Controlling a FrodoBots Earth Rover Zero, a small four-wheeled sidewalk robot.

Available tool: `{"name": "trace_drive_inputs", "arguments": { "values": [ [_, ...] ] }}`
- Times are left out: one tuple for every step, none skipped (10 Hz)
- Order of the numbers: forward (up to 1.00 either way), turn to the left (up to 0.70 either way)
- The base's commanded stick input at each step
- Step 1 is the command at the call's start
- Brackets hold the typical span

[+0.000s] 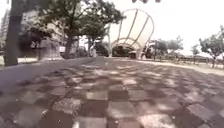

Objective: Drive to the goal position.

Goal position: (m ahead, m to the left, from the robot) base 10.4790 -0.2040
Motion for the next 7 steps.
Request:
{"name": "trace_drive_inputs", "arguments": {
  "values": [
    [1.00,0.00],
    [1.00,0.00],
    [1.00,0.00],
    [1.00,-0.06],
    [1.00,-0.24],
    [1.00,-0.27],
    [1.00,-0.27]
  ]
}}
